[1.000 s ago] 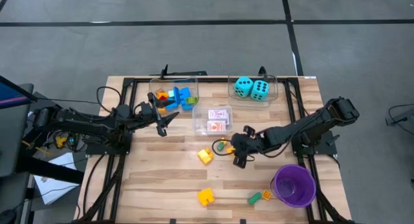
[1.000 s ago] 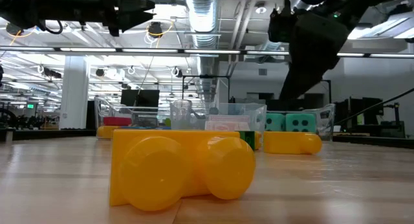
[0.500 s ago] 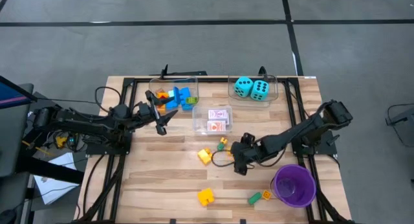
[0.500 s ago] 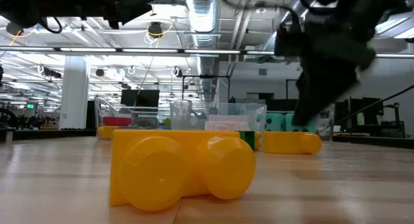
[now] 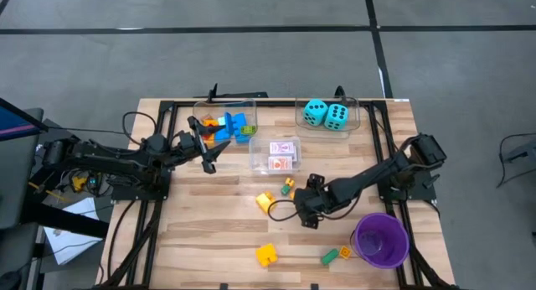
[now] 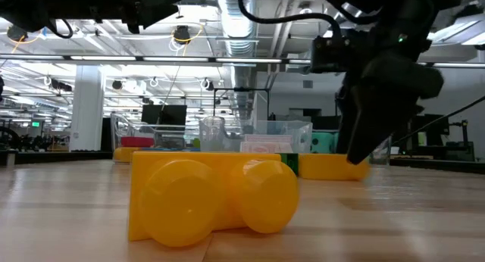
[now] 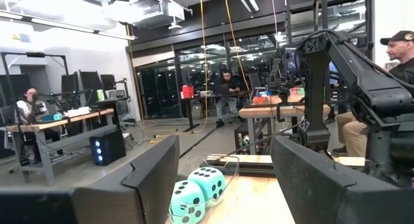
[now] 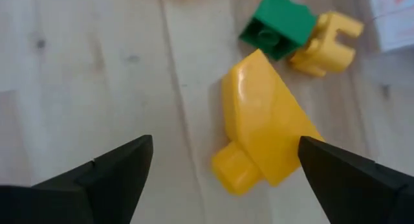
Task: Pick & Place Toys
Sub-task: Put the yellow game piece into the top left transparent bin
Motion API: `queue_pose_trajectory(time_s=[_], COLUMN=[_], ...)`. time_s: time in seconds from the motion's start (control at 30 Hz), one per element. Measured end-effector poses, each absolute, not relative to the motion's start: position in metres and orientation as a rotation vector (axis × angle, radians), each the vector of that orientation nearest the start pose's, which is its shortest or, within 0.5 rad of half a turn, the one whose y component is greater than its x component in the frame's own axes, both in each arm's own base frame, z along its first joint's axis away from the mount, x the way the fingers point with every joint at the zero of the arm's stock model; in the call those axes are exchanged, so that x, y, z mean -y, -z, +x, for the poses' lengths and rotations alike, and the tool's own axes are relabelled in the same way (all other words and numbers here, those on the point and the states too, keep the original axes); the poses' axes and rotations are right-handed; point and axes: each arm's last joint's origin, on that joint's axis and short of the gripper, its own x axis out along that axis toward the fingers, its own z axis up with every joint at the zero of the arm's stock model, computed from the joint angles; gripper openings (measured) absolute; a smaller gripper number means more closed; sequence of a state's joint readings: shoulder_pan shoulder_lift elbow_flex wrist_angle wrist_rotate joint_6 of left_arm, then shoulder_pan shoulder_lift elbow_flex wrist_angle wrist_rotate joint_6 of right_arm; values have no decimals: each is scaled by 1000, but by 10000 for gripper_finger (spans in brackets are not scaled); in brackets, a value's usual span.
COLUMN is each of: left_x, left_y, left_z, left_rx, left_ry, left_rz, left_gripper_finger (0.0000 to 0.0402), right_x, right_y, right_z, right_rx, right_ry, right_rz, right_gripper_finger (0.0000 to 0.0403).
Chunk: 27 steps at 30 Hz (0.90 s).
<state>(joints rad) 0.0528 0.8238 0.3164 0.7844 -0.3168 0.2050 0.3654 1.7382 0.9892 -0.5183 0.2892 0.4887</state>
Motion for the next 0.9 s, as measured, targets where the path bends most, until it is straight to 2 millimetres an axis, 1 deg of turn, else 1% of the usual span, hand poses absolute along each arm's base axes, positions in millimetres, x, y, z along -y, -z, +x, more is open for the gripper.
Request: queue_pose_trajectory(time_s=[0.1, 0.2, 0.33, 0.43, 0.53, 0.6, 0.7, 0.8, 0.9], left_x=[-18, -18, -18, -18, -18, -18, -18, -18, -18], left_y=[-256, -256, -256, -256, -256, -256, -256, -256, -256], left_z=[175, 175, 175, 175, 175, 175, 175, 175, 175], left_rx=[235, 235, 235, 235, 235, 235, 235, 235, 235], left_ry=[-394, -394, -394, -393, -393, -393, -393, -393, -393], left_rz=[165, 165, 165, 165, 165, 165, 165, 164, 162], left_gripper_finger=[237, 237, 237, 237, 237, 237, 237, 237, 237], right_x=[-109, -117, -127, -133, -138, -140, -142, -144, -144], right_y=[-151, -150, -158, -171, -192, -199, -203, -202, -198], right_z=[292, 286, 277, 270, 266, 262, 258, 256, 254], right_rx=[-1196, -1222, -1232, -1213, -1130, -1098, -1073, -1085, -1128], right_ry=[213, 205, 141, 91, 48, 32, -15, -105, -202], right_rz=[65, 65, 78, 101, 107, 59, -63, -222, -303], right_gripper_finger=[377, 377, 377, 377, 377, 377, 377, 377, 377])
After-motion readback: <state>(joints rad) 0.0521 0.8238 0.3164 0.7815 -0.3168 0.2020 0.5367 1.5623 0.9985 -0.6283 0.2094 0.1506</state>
